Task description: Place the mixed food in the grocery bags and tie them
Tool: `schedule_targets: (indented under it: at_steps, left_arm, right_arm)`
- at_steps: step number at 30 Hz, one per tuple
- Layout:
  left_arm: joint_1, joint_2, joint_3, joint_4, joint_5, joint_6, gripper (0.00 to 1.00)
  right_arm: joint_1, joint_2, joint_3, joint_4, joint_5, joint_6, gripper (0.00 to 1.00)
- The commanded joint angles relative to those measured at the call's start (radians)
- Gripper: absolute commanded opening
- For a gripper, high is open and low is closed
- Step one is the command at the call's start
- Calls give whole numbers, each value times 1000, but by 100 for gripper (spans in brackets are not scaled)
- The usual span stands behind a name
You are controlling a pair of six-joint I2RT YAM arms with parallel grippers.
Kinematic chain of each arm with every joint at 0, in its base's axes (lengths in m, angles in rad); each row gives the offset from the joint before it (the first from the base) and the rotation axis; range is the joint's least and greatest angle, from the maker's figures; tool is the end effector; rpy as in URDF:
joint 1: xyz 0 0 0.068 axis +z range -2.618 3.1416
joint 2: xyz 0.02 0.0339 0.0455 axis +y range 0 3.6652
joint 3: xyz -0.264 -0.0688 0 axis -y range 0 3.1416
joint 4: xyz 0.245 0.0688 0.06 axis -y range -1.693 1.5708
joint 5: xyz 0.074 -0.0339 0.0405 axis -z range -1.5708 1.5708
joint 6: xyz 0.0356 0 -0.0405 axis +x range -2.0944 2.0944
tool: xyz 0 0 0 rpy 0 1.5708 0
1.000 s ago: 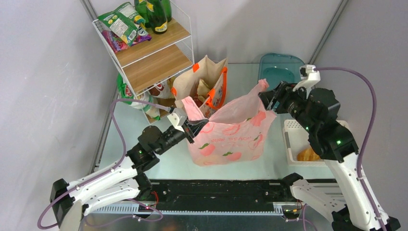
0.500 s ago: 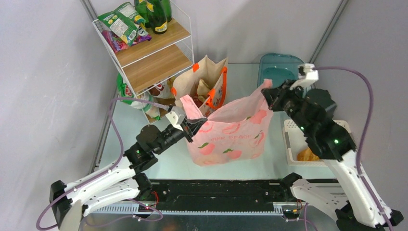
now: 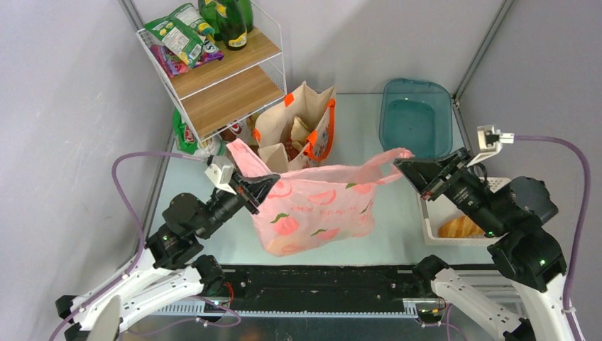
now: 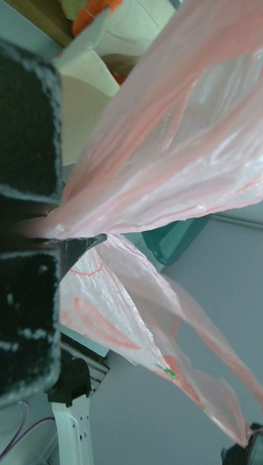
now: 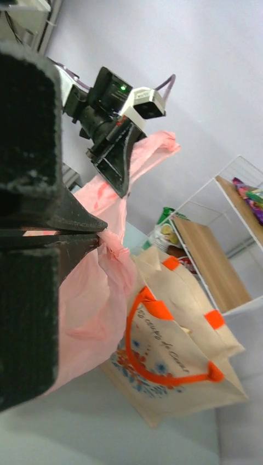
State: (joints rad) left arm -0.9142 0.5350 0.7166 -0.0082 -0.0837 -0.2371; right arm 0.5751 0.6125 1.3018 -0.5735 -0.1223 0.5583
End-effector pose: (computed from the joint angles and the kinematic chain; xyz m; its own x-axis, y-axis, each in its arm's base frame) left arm 0.0822 -0.1018 0.3702 -0.0712 -0.2910 -0.9541 0.7431 0.6226 -0.2454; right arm 0.0509 0.0382 0.4800 -0.2576 0.4596 -0.8499 -0.5955 0.6172 0.5142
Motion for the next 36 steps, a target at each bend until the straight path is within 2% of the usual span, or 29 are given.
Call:
schedule_targets:
  at_steps: [1, 7, 14, 15, 17, 18, 19, 20, 22, 24, 29, 36]
  left_arm:
    - [41, -2, 30, -109, -50, -39, 0]
    - [150, 73, 26, -125, -4, -85, 0]
    - [221, 112, -40, -83, -137, -49, 0]
    - [226, 114, -46, -64, -138, -34, 0]
    - [236, 120, -66, -23, -138, -7, 0]
    - [237, 121, -76, -9, -134, 1, 0]
    - [236, 122, -81, 16, -132, 19, 0]
    - [236, 125, -88, 29, -131, 27, 0]
    - [237, 128, -93, 50, -131, 52, 0]
    - [237, 128, -98, 62, -127, 73, 0]
    - [237, 114, -118, 96, -107, 100, 0]
    - [237, 94, -128, 98, -92, 94, 0]
  right_arm:
    - [3, -3, -17, 40, -55, 90, 0]
    - [3, 87, -47, 54, -6, 132, 0]
    - [2, 262, -62, 181, 133, 119, 0]
    - [2, 275, -62, 193, 153, 111, 3]
    - [0, 310, -62, 234, 155, 71, 16]
    - [-2, 327, -62, 262, 154, 36, 29]
    - [-8, 334, -62, 274, 149, 18, 37]
    - [-10, 338, -62, 295, 142, -23, 54]
    - [-25, 332, -62, 309, 71, -112, 73]
    - [-48, 316, -62, 298, -14, -205, 86]
    - [-114, 237, -99, 246, -210, -370, 98]
    - [-171, 116, -306, 248, -412, -481, 99]
